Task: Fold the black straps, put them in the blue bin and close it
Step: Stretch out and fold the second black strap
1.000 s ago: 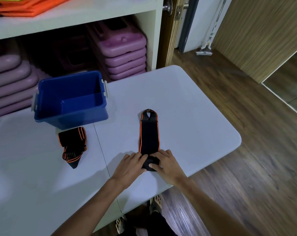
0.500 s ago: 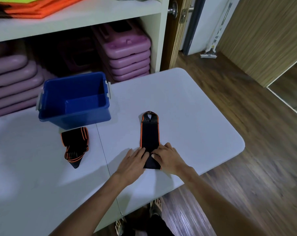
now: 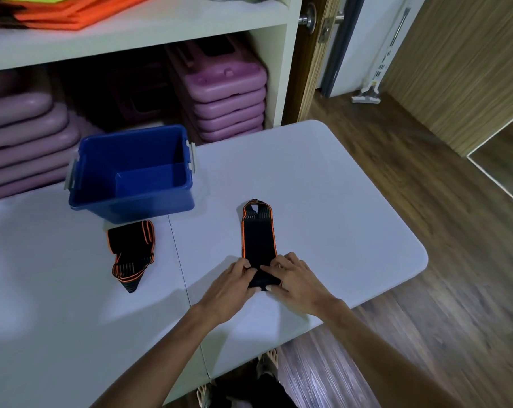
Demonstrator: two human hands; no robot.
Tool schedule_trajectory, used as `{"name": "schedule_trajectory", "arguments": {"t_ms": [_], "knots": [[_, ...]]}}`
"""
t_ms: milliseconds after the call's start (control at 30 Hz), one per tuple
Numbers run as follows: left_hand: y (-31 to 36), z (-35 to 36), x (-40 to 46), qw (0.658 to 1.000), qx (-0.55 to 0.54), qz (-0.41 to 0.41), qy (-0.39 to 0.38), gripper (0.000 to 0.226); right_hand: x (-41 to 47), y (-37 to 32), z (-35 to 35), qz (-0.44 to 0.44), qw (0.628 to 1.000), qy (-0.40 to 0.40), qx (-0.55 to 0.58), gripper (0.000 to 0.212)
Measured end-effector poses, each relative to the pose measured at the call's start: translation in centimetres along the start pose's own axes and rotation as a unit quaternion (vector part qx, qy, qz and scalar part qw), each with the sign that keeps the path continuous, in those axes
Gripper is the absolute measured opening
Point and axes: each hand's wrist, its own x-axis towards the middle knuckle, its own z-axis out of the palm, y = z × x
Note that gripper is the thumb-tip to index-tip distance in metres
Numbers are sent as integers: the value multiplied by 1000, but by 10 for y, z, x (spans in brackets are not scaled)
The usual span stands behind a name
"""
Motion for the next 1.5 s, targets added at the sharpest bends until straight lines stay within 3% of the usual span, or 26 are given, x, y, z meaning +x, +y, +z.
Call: {"name": "schedule_trajectory", "arguments": {"t_ms": [267, 533, 700, 867, 933, 1033, 1200, 1367, 1500], "knots": [[-3, -11, 9, 990, -117, -76, -25, 35, 14, 1, -9, 84, 984, -25, 152, 33], [0, -12, 24, 980, -151, -131, 20, 26, 21, -3, -12, 114, 986, -43, 115, 34], [5, -15, 30, 975, -134, -166, 64, 21, 29, -9, -4, 137, 989, -7, 58, 39], [6, -12, 32, 974, -25, -198, 108, 26, 27, -14, 0, 118, 987, 101, 43, 33], [6, -11, 32, 974, -4, -192, 120, 23, 22, -16, 5, 96, 987, 126, 6, 37], [9, -11, 32, 977, -1, -173, 128, 15, 9, -14, 12, 85, 992, 94, -21, 60], [-3, -14, 32, 991, -36, -87, 98, 21, 15, -2, 1, 75, 996, 44, -28, 66], [-20, -27, 32, 996, -76, -53, 15, 38, 27, 6, -9, 100, 991, 43, 81, 41], [-15, -35, 48, 984, -132, -114, 22, 37, 41, 6, -20, 139, 976, 37, 166, 29]]}}
